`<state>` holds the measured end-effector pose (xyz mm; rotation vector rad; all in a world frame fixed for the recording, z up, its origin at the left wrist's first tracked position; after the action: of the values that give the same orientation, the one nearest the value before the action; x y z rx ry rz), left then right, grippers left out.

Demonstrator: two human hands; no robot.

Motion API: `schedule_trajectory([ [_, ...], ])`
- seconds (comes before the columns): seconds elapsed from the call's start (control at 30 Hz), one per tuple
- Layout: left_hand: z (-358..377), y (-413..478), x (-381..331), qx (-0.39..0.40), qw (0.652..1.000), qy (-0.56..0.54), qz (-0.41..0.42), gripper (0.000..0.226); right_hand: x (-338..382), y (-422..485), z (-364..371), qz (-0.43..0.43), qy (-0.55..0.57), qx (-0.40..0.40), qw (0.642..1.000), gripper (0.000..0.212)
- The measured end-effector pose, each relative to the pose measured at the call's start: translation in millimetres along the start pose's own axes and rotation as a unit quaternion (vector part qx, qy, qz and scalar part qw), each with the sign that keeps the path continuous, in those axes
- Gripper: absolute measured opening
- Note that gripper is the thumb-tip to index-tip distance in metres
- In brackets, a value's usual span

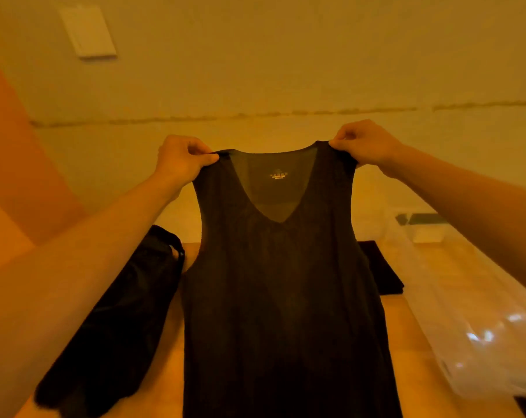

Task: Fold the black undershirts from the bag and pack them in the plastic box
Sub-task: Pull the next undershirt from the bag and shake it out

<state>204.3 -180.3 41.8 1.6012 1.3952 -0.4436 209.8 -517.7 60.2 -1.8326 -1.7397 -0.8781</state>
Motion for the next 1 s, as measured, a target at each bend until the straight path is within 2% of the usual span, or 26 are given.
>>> schedule_trajectory([
  [0.13,48,8,68,-0.036,0.997,0.059,-0.024,0.013,-42,32,47,0.020,-0.076,-0.024,0.997,0.021],
  [0.3,88,24,110,-0.074,0.993,0.084,-0.038,0.013,-72,70,88,0.011,-0.117,-0.071,0.991,0.016],
  [0.6,106,66,157,-0.140,0.981,0.128,-0.036,0.012,-85,114,135,0.002,-0.098,-0.115,0.988,0.018],
  [0.8,122,62,180,-0.103,0.984,0.143,-0.016,0.013,-93,119,158,-0.010,-0.126,-0.162,0.979,0.020],
  [1.0,130,61,192,-0.085,0.990,0.099,-0.047,0.007,-100,125,176,0.017,-0.171,-0.155,0.973,0.022],
])
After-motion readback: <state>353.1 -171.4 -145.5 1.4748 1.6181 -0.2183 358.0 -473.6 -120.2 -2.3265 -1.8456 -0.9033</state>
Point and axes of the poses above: each hand's wrist, its own y-axis towards the middle knuckle, its own z-axis out of the palm, x = y × z, the point moved 1 cm from there along y, towards the middle knuckle, and after that the axes turned 7 degrees about z, right-handed, at the moved point
